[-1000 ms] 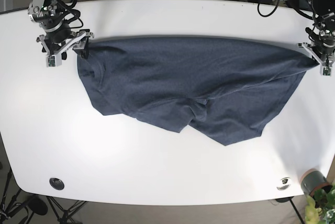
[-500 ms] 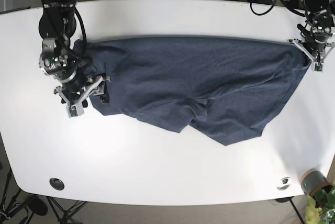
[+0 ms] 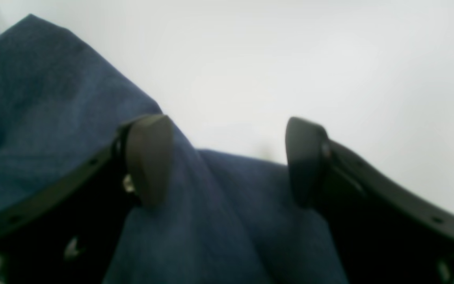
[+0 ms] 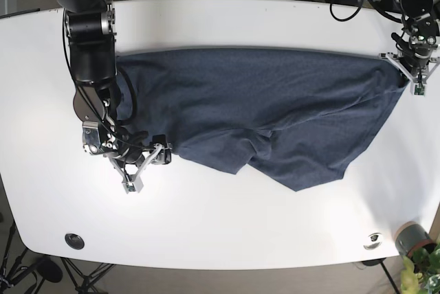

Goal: Fold the T-shirt properly
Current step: 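Swing the held shirt edge with both grippers, laying the shirt down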

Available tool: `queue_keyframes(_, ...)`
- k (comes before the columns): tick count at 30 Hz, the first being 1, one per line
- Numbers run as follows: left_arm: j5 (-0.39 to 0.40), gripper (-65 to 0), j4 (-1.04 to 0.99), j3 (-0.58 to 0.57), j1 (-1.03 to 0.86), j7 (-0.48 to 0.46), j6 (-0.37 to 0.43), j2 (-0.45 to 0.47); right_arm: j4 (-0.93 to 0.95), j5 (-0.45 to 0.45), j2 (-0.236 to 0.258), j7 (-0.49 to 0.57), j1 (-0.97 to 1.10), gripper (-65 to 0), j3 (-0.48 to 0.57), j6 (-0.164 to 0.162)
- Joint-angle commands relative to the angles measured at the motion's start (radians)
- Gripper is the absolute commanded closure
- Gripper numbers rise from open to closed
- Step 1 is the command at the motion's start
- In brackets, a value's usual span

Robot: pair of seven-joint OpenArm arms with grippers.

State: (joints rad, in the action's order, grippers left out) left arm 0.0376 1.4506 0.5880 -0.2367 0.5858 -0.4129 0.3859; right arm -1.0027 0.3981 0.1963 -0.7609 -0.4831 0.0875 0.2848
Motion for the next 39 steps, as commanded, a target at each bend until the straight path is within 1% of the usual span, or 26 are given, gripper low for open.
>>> queue_keyframes(1,0.000,0.0,0.019,0.007,0.004,-0.014,0.007,0.022,0.031,0.012,-0.014,0.019,-0.052,-43.0,-0.001,0.004)
queue_keyframes(8,0.000,0.0,0.017,0.007,0.004,-0.014,0.007,0.022,0.041,0.011,-0.079,0.024,-0.052,-43.0,0.002,0.004)
queue_keyframes(10,0.000,0.0,0.017,0.007,0.004,-0.014,0.007,0.022,0.041,0.011,-0.097,0.024,-0.050,-43.0,0.028,0.004)
queue_keyframes(15,0.000,0.0,0.017,0.005,0.004,-0.014,0.007,0.022,0.041,0.009,-0.126,0.028,-0.049,-43.0,0.094,-0.003)
queue_keyframes(19,0.000,0.0,0.017,0.005,0.004,-0.014,0.007,0.022,0.043,0.009,-0.134,0.067,-0.036,-42.3,0.099,-0.006)
queue_keyframes(21,0.000,0.0,0.017,0.005,0.004,-0.014,0.007,0.022,0.043,0.009,-0.139,0.079,-0.033,-39.3,0.099,-0.006)
queue_keyframes(23,0.000,0.0,0.017,0.005,0.004,-0.014,0.007,0.022,0.054,0.009,-0.139,0.083,-0.032,-33.9,0.099,-0.006)
queue_keyframes(25,0.000,0.0,0.017,0.005,0.004,-0.014,0.007,0.022,0.084,0.009,-0.139,0.088,-0.036,-27.0,0.099,-0.006)
queue_keyframes(28,0.000,0.0,0.017,0.005,0.004,-0.014,0.007,0.022,0.124,0.009,-0.139,0.093,-0.047,-20.5,0.099,-0.006)
queue_keyframes(32,0.000,0.0,0.017,0.005,0.004,-0.014,0.007,0.022,0.149,0.009,-0.137,0.122,-0.050,-19.3,0.099,-0.006)
queue_keyframes(34,0.000,0.0,0.017,0.005,0.004,-0.014,0.007,0.022,0.146,0.009,-0.137,0.125,-0.050,-16.6,0.099,-0.003)
queue_keyframes(36,0.000,0.0,0.017,0.005,0.004,-0.014,0.007,0.022,0.146,0.009,-0.136,0.125,-0.050,-8.6,0.099,0.000)
queue_keyframes(37,0.000,0.0,0.017,0.005,0.004,-0.014,0.007,0.022,0.144,0.011,-0.136,0.125,-0.050,-2.7,0.099,0.001)
queue_keyframes(38,0.000,0.0,0.017,0.005,0.004,-0.014,0.007,0.022,0.141,0.012,-0.136,0.125,-0.050,0.0,0.099,0.001)
queue_keyframes(39,0.000,0.0,0.017,0.005,0.004,-0.014,0.007,0.022,0.123,0.015,-0.134,0.122,-0.050,0.0,0.099,0.001)
